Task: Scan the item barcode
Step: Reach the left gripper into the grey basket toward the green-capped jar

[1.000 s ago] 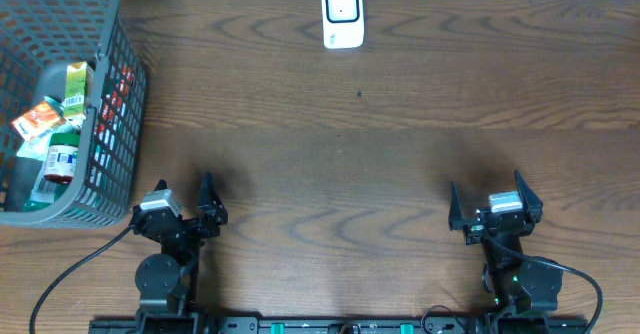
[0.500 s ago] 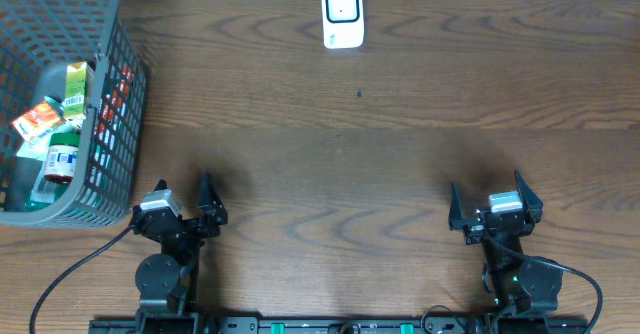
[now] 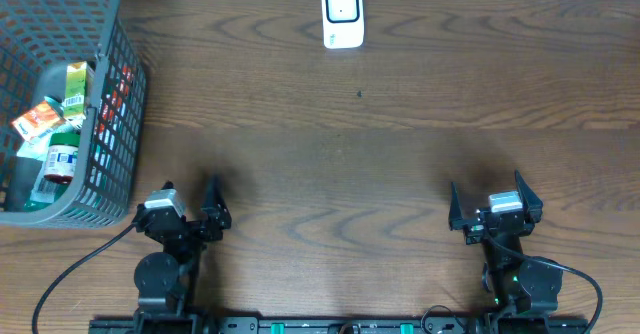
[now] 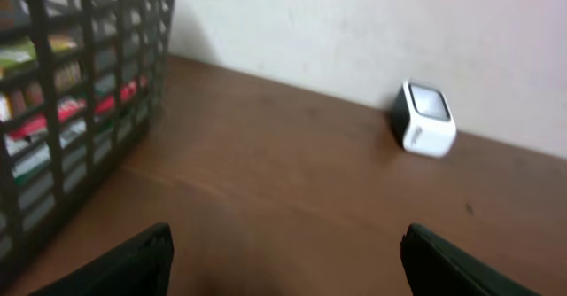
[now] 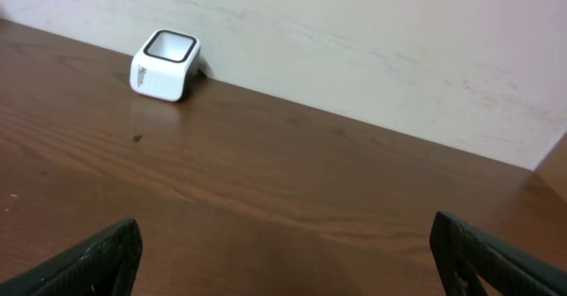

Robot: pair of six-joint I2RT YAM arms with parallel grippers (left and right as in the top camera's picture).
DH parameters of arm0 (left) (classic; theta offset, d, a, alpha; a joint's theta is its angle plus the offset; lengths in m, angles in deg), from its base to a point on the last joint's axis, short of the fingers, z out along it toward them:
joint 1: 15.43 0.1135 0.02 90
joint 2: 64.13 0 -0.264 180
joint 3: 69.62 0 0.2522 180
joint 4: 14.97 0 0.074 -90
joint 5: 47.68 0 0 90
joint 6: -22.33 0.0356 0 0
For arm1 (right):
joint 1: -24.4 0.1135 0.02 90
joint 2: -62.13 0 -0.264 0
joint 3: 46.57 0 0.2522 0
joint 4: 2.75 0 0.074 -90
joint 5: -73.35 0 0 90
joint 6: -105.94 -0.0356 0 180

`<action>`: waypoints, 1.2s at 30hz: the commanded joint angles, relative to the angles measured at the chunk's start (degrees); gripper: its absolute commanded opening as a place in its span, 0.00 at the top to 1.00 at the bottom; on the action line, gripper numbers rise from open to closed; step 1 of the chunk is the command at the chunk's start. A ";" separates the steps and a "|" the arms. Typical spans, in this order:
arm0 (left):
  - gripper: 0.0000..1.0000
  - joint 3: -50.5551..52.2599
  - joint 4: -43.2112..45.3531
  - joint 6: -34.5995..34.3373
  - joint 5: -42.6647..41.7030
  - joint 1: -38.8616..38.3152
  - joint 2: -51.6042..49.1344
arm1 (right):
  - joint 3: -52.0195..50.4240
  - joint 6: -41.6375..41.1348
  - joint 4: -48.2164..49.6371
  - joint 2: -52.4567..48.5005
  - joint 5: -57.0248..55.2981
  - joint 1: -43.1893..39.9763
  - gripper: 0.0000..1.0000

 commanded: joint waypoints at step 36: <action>0.17 -115.91 -78.53 8.15 -7.91 0.28 -84.63 | -0.07 -0.76 -0.17 -0.09 0.26 -0.28 0.01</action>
